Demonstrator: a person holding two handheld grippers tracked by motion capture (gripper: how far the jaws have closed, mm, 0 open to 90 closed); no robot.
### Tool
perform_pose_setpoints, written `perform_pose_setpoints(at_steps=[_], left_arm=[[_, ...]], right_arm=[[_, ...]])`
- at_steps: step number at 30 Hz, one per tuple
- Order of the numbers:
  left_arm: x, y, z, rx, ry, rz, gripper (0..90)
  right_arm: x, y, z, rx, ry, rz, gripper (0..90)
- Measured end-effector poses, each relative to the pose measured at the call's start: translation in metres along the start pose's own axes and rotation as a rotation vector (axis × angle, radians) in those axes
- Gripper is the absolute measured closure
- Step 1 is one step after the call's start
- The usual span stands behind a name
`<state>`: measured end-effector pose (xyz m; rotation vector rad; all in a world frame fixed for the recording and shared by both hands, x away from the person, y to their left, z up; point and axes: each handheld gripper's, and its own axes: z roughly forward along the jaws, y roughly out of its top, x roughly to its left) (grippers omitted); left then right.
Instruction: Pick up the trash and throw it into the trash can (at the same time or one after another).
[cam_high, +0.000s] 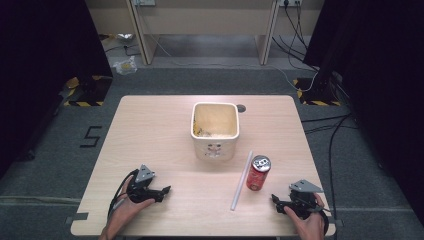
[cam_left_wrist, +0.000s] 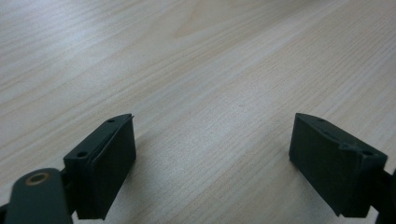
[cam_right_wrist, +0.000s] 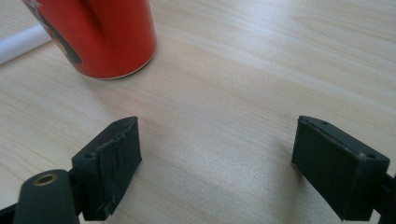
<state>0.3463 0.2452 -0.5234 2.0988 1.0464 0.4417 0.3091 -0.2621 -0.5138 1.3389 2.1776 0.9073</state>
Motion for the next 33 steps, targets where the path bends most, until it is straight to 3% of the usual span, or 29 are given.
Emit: perform_pose_setpoints(at_steps=[17, 33], left_arm=[[0.0, 0.0, 0.0, 0.0, 0.0, 0.0, 13.8], [0.0, 0.0, 0.0, 0.0, 0.0, 0.0, 13.8]], right_arm=[[0.009, 0.008, -0.01, -0.049, 0.029, -0.027, 15.7], [0.029, 0.024, -0.02, -0.097, 0.087, -0.101, 16.1]])
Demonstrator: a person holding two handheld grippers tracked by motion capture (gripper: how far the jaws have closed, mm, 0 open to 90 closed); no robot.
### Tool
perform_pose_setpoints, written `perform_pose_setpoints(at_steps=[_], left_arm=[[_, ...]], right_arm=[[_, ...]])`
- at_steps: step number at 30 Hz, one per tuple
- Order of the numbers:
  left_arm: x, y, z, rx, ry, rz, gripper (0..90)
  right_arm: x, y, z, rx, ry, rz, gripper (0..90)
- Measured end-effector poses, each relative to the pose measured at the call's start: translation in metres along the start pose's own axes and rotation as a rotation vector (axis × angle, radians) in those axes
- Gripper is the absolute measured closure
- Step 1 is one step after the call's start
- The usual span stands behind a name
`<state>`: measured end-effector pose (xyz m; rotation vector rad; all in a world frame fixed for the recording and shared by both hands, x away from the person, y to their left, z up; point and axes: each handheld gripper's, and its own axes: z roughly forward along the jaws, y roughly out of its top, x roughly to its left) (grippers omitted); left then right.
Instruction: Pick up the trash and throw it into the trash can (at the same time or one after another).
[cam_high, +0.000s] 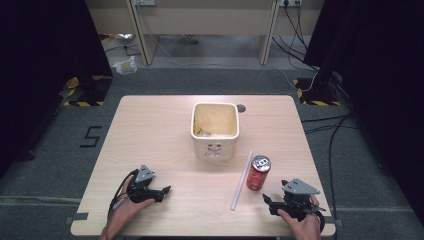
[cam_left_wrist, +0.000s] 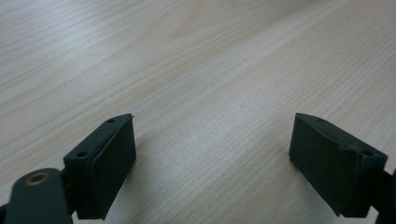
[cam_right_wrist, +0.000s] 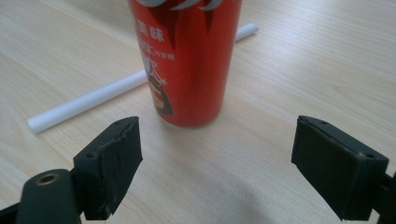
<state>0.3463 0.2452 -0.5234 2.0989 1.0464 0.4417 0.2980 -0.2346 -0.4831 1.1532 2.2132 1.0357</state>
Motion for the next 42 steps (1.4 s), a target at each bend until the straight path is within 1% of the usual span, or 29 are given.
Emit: perform_pose_setpoints(at_steps=[1, 3, 5, 12, 17, 20, 24, 29, 35, 42], left_arm=[[0.0, 0.0, 0.0, 0.0, 0.0, 0.0, 13.8], [0.0, 0.0, 0.0, 0.0, 0.0, 0.0, 13.8], [0.0, 0.0, 0.0, 0.0, 0.0, 0.0, 13.8], [0.0, 0.0, 0.0, 0.0, 0.0, 0.0, 13.8], [0.0, 0.0, 0.0, 0.0, 0.0, 0.0, 13.8], [0.0, 0.0, 0.0, 0.0, 0.0, 0.0, 13.8], [0.0, 0.0, 0.0, 0.001, 0.0, 0.0, 13.7], [0.0, 0.0, 0.0, 0.0, 0.0, 0.0, 13.7], [0.0, 0.0, 0.0, 0.0, 0.0, 0.002, 13.7], [0.0, 0.0, 0.0, 0.0, 0.0, 0.002, 13.7]], right_arm=[[0.001, 0.002, 0.0, -0.003, 0.007, -0.008, 16.1], [0.002, 0.002, 0.0, -0.003, 0.009, -0.003, 16.1], [0.004, 0.005, 0.0, -0.01, 0.009, -0.015, 16.1], [0.008, 0.014, 0.001, -0.036, 0.025, -0.025, 16.1], [0.009, 0.02, 0.005, -0.048, 0.048, -0.031, 16.2], [0.01, 0.023, 0.007, -0.057, 0.043, -0.039, 16.3], [0.01, 0.026, 0.01, -0.076, 0.047, -0.035, 17.0], [0.007, 0.03, 0.017, -0.08, 0.053, -0.026, 18.8], [0.007, 0.032, 0.023, -0.093, 0.067, -0.021, 20.5], [0.007, 0.035, 0.03, -0.087, 0.066, -0.02, 21.6]])
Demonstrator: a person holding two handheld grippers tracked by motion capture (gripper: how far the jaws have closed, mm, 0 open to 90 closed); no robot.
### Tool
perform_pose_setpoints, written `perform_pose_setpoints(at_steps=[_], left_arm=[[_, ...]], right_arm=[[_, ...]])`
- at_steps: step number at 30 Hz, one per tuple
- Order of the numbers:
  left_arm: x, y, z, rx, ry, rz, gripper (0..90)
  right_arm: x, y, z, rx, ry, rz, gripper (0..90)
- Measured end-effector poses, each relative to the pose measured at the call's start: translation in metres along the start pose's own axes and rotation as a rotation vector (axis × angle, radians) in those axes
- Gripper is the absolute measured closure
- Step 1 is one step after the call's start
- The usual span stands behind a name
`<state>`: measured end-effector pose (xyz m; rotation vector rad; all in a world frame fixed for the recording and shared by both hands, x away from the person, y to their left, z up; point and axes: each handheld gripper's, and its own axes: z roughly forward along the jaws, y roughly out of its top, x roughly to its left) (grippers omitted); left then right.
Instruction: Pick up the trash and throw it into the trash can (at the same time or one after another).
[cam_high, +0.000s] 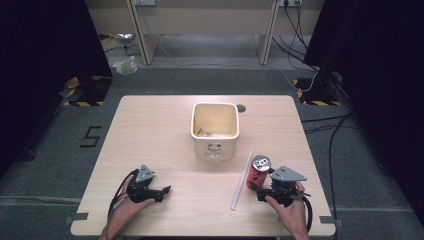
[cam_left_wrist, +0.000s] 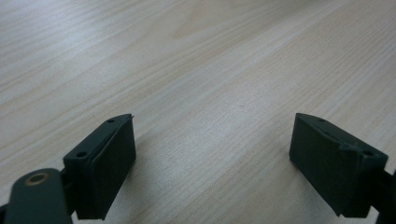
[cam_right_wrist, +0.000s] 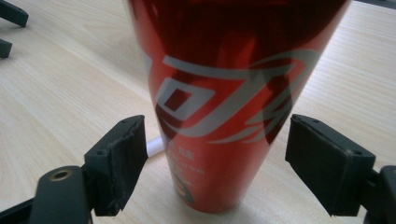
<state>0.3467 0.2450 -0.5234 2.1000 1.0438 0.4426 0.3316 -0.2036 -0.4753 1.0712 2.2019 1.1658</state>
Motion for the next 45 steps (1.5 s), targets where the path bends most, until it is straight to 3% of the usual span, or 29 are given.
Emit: perform_pose_setpoints(at_steps=[11, 21, 45], left_arm=[[0.0, 0.0, 0.0, 0.0, 0.0, -0.001, 13.6], [0.0, 0.0, 0.0, 0.002, -0.003, -0.001, 13.6], [0.0, 0.0, 0.0, 0.002, -0.002, 0.0, 13.7]], right_arm=[[-0.004, 0.001, 0.006, -0.027, 0.017, 0.014, 33.3], [-0.003, 0.011, -0.004, -0.06, 0.007, -0.004, 33.8], [-0.009, 0.05, -0.024, -0.062, -0.006, -0.014, 33.9]])
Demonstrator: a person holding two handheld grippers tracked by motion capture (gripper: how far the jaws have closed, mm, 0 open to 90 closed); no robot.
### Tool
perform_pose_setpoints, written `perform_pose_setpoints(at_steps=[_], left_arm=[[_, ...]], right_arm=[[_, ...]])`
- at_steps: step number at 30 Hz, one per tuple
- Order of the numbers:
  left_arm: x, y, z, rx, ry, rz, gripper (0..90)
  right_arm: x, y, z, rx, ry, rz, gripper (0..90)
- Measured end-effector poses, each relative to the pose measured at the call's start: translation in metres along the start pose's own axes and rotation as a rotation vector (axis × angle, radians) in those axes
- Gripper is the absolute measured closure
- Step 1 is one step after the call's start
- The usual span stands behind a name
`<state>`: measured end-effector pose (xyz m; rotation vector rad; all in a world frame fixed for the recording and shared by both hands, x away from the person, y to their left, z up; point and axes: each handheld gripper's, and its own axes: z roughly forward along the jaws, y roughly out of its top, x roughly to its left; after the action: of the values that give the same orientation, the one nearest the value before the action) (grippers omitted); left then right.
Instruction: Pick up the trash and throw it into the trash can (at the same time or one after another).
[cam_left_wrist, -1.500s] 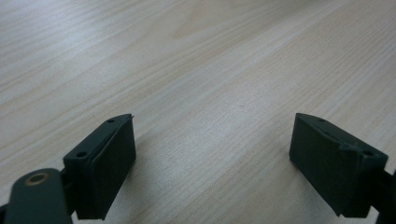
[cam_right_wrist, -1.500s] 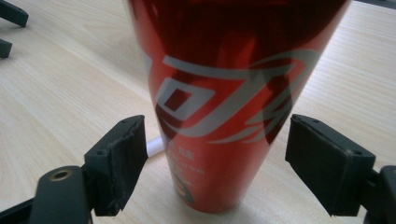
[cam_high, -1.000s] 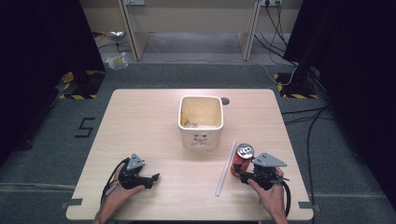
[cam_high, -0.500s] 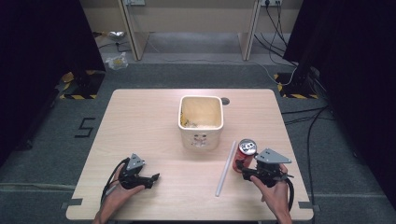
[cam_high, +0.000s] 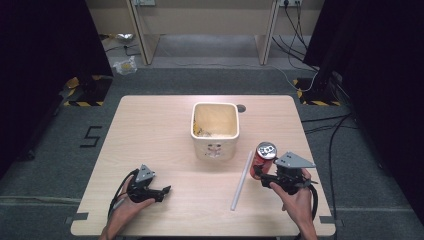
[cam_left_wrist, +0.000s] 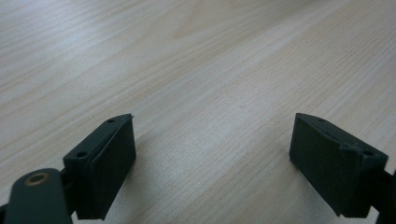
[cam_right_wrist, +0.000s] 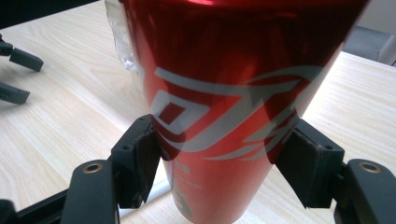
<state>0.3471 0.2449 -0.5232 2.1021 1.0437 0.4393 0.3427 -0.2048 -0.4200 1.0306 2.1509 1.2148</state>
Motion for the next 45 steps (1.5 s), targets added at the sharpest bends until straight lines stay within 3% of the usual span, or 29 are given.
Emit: perform_pose_setpoints(at_steps=[34, 45], left_arm=[[0.0, 0.0, 0.0, 0.0, 0.0, 0.0, 13.7], [0.0, 0.0, 0.0, 0.0, 0.0, 0.0, 13.7]], right_arm=[[-0.007, 0.066, 0.004, -0.041, 0.028, -0.009, 33.9], [-0.009, 0.096, 0.008, -0.055, 0.048, -0.015, 33.9]])
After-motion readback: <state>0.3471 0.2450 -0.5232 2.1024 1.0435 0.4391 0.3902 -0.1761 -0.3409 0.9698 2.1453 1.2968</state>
